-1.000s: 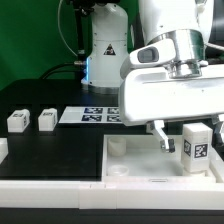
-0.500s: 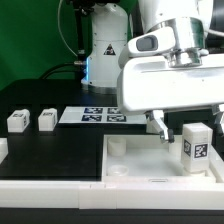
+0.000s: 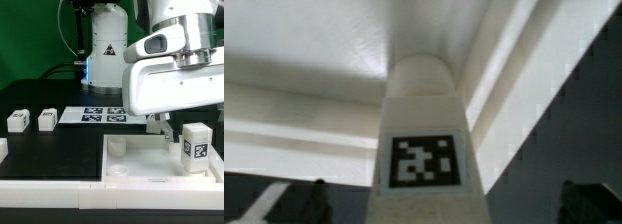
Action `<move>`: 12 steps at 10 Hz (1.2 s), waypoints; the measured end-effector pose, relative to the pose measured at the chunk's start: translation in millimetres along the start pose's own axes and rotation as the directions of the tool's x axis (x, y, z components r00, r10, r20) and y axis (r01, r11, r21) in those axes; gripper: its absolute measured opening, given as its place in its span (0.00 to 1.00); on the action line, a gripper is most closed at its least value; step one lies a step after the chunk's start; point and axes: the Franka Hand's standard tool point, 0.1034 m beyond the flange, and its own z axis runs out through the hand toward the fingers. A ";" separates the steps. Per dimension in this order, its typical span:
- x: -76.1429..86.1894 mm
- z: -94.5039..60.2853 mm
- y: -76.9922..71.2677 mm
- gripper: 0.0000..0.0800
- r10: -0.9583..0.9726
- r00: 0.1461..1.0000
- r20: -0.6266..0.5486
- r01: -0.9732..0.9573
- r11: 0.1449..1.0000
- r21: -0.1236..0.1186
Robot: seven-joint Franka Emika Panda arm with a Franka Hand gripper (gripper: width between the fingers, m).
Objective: Assemble one leg
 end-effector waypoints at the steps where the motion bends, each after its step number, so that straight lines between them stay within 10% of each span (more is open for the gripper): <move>1: -4.0 -1.5 -3.1 0.81 0.006 0.992 0.128 -0.010 0.999 0.031; 8: 8.9 1.7 5.9 0.75 0.005 0.980 0.197 -0.015 0.999 0.052; 10: 9.2 1.4 6.3 0.37 0.005 0.980 0.196 -0.016 0.999 0.052; 12: 9.3 1.4 6.3 0.37 0.049 0.979 0.198 -0.059 0.997 0.045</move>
Offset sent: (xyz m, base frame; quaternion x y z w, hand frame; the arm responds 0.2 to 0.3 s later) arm 0.0086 -0.0137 0.0010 -0.0083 0.0100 -0.0162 0.9998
